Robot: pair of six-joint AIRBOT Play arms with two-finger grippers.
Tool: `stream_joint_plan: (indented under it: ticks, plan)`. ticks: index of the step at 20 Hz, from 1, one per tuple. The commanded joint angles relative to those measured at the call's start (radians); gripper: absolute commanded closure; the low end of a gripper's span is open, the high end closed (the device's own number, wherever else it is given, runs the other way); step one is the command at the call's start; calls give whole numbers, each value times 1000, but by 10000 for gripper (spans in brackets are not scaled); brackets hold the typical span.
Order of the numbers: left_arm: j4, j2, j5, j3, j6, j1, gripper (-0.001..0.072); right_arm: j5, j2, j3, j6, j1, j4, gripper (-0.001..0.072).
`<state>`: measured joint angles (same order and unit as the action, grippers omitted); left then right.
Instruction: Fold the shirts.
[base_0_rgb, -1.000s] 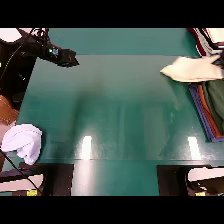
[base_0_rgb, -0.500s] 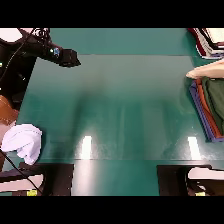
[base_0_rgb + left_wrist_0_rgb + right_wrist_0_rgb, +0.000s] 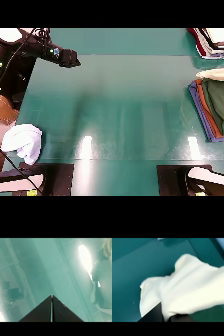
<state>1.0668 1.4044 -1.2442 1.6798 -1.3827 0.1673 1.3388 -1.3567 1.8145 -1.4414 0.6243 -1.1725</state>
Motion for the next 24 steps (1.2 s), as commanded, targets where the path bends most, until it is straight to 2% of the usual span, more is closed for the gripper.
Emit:
stream_joint_plan:
  ticks: [1,4,9,10,11,12,14,16,19,24]
  plan:
    - [1,0,-4,0,5,0,685,166,34,-54,-3,56,-92,696]
    - [0,0,-4,0,26,0,685,167,117,-253,-6,83,-195,696]
    - [0,0,-2,0,30,0,684,152,232,-537,-6,146,-273,691]
    - [0,0,-2,0,30,0,685,152,245,-577,-6,163,-271,561]
    - [0,0,-2,0,30,0,684,152,251,-604,-6,178,-271,274]
    - [0,0,-2,0,30,0,685,157,251,-618,-8,193,-267,72]
    - [0,0,-3,0,30,0,684,158,251,-601,-25,196,-198,77]
    - [0,0,-2,0,29,0,684,148,251,-544,-24,153,-43,84]
    - [0,0,19,0,29,0,684,112,251,-441,-24,-7,129,84]
    - [-1,0,34,0,27,0,684,6,250,-325,-24,-389,123,100]
